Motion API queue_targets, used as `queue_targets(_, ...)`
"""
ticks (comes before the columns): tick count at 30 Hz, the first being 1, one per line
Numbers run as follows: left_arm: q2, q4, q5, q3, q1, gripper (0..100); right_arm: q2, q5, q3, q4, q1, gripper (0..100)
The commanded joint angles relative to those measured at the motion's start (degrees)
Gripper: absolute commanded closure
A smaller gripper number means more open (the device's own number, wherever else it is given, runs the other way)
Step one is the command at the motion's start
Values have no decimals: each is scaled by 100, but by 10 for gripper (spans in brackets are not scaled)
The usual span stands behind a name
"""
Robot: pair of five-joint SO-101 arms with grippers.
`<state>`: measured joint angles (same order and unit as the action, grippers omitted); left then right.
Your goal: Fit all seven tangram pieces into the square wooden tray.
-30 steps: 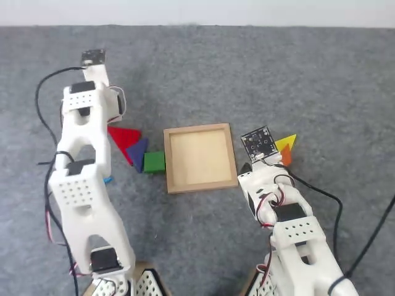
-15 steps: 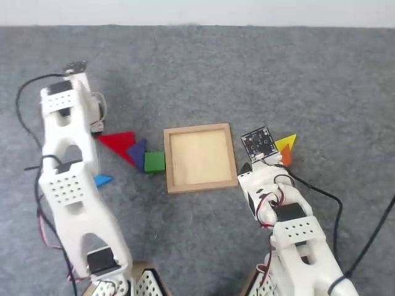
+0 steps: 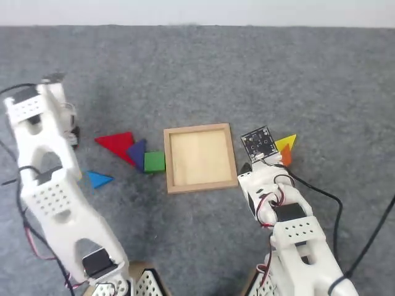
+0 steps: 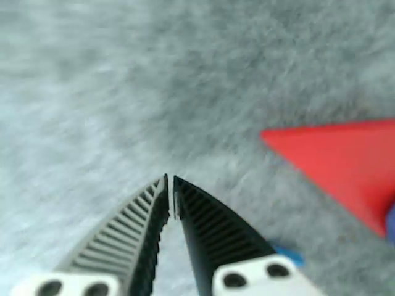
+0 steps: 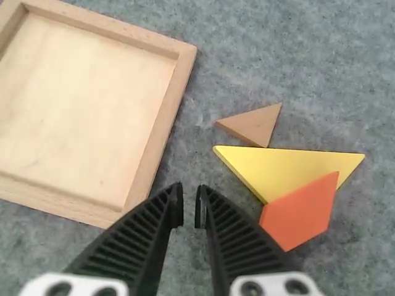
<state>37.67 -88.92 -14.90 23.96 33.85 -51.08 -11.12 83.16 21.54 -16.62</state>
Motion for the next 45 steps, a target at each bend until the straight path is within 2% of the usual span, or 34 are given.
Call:
queue_targets(1, -1503, 809, -308, -602, -79, 989, 13, 44, -193, -101, 92, 937)
queue_targets(8, -2901, 4211, -255, -4031, -1081, 988, 13, 44, -193, -101, 92, 937)
queue_targets(11, -2936, 4958, 413, -4532, -1327, 988, 13, 44, -193, -101, 92, 937)
queue_targets(13, -2743, 4905, 967, -4330, -1363, 988, 13, 44, -193, -101, 92, 937)
queue_targets(17, -1846, 3895, 1705, -3152, -1336, 988, 13, 44, -193, -101, 92, 937)
queue_targets(23, -413, 2092, 1916, -1323, -1363, 988, 13, 44, -193, -101, 92, 937)
queue_targets(27, 0, 1609, 1916, -840, -1292, 988, 13, 44, -193, -101, 92, 937)
queue_targets(33, -237, 1327, 1793, -1244, -1187, 988, 13, 44, -193, -101, 92, 937)
queue_targets(45, -2400, 2374, 897, -4382, -941, 988, 13, 44, -193, -101, 92, 937)
